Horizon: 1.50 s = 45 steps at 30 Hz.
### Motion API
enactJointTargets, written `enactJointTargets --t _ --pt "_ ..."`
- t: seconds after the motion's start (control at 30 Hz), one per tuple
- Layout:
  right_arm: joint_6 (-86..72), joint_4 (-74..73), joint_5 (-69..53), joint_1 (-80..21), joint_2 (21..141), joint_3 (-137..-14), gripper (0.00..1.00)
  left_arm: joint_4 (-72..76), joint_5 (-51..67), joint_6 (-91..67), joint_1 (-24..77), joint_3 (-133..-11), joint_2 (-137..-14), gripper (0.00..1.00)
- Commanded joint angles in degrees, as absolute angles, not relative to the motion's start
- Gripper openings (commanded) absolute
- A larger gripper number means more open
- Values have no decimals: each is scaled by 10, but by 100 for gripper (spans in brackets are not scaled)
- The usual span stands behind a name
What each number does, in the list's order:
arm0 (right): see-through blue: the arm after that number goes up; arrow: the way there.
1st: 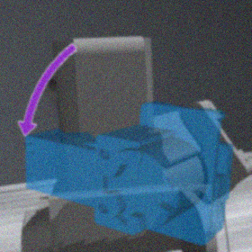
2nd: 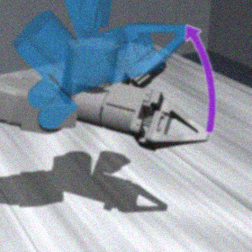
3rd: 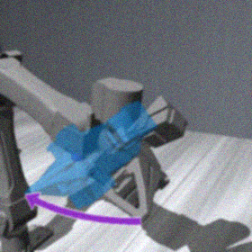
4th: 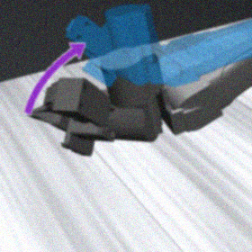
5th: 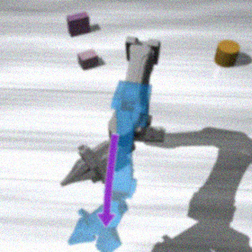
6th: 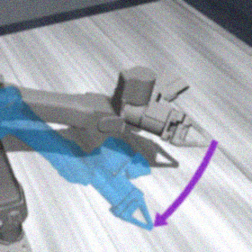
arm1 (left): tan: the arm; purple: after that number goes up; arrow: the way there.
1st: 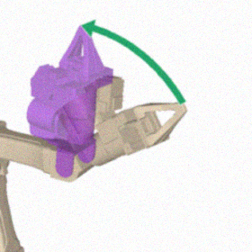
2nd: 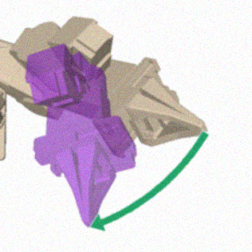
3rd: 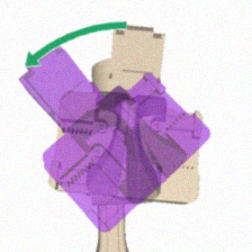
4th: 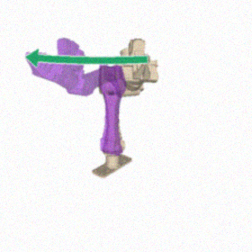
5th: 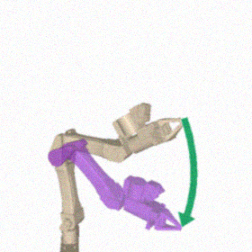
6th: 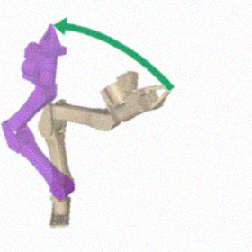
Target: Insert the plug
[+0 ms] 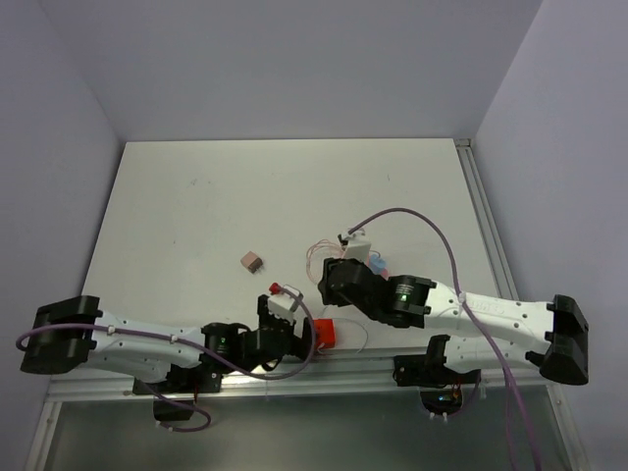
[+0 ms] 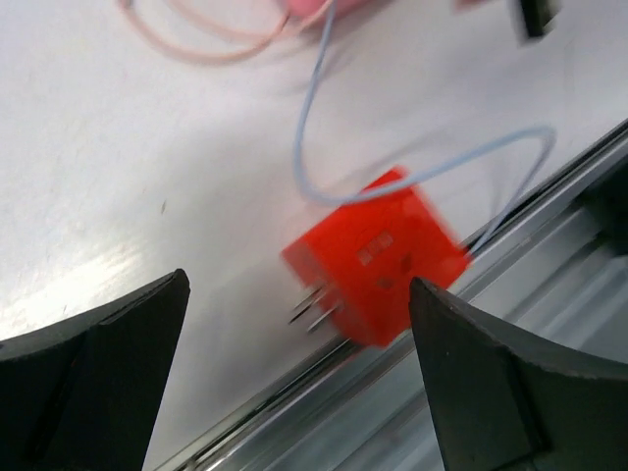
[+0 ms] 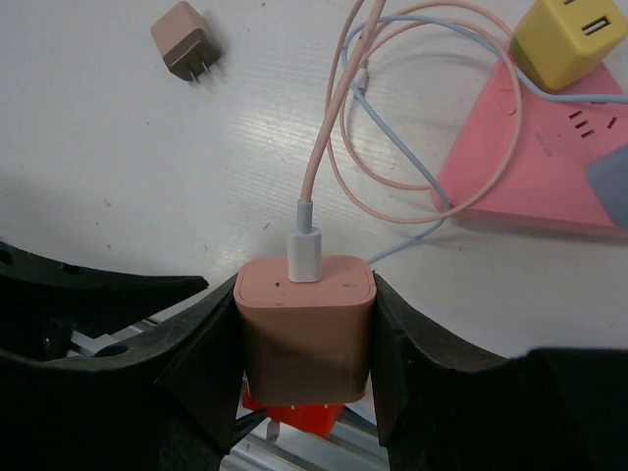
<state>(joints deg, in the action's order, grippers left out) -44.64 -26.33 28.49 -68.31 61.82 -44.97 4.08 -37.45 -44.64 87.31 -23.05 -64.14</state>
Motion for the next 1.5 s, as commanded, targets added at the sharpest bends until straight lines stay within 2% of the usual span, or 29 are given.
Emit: enactJointTargets --t 0.0,0.13,0.17,0.3,0.47,0.57,0.67,0.93,1.47 --pt "-428 -308 239 -668 568 -481 0 32 -425 -423 879 -289 -631 100" --pt "-423 -301 182 -646 530 -473 0 138 -348 -352 880 -225 -527 94" --pt "-428 -301 159 -633 525 -474 0 157 -331 -343 879 -212 -478 94" --pt "-468 -269 105 -621 512 -475 0 202 -322 -301 879 -178 -413 99" --pt "-561 -263 124 -610 540 -508 0 228 -376 -272 883 -208 -476 100" --pt "-618 -255 142 -604 561 -525 0 284 -473 -235 913 -233 -531 100" --pt "-648 -251 160 -606 569 -536 0 273 -564 -218 930 -287 -584 100" --pt "-671 -249 181 -605 555 -521 0 374 -552 -178 932 -265 -572 99" --pt "-697 -218 171 -636 561 -520 0 432 -548 -183 896 -272 -570 95"
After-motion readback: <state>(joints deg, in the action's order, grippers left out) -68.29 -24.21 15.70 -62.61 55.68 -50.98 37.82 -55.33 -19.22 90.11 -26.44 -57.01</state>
